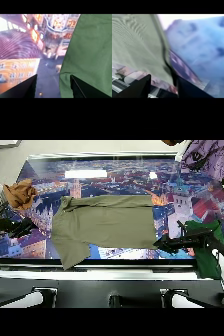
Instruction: Fold the clothes and pants, and hang the long-sleeved shirts on hangers.
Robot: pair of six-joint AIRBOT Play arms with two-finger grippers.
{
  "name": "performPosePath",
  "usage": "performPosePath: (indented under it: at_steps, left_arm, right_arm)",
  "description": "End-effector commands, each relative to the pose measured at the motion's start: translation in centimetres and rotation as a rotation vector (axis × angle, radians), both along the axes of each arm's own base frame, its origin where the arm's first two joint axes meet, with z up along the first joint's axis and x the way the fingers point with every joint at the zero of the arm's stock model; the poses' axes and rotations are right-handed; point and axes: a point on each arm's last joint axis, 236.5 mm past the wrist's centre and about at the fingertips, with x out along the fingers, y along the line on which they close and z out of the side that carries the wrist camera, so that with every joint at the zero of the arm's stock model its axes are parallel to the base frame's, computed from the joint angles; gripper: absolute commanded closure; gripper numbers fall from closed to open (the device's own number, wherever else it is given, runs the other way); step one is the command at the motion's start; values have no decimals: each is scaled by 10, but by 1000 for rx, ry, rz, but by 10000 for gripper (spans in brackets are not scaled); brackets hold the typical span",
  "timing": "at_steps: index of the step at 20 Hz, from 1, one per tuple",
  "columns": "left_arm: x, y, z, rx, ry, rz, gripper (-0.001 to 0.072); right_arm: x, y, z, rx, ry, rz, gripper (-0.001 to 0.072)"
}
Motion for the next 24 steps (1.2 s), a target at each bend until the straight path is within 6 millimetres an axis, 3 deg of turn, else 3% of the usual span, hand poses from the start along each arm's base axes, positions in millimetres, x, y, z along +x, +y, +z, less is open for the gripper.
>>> performPosePath:
  at_steps: [1,3,4,5,8,17,18,19,20,21,24]
  left_arm:
    - [-3,-2,0,-14,18,22,234]
    - [-11,-5,-9,-23,39,5,227]
    - [-18,-8,-18,-26,55,-26,226]
    - [-26,-12,-30,-33,74,-43,172]
    - [-36,-32,-55,-106,52,-80,162]
    - [-25,-67,-83,-233,28,-98,173]
    - [-26,-71,-87,-239,40,-106,208]
    - [-27,-74,-90,-243,51,-113,323]
    - [-27,-76,-92,-248,56,-115,564]
    - [-23,-79,-89,-261,33,-123,690]
    - [1,-87,-63,-288,-59,-140,691]
  right_arm:
    - [4,14,-8,-39,-13,19,453]
    - [2,15,-6,-28,-6,21,659]
    - [1,16,-5,-22,-1,27,685]
    - [-1,17,-4,-16,3,32,686]
    - [1,17,3,-23,-12,22,686]
    - [-1,19,15,-16,-14,9,685]
    - [-1,19,15,-13,-10,10,685]
    - [-2,20,16,-9,-5,11,685]
    - [-2,20,17,-9,-4,6,685]
    - [-1,20,19,-12,-11,-1,686]
    - [9,20,39,-27,-83,6,686]
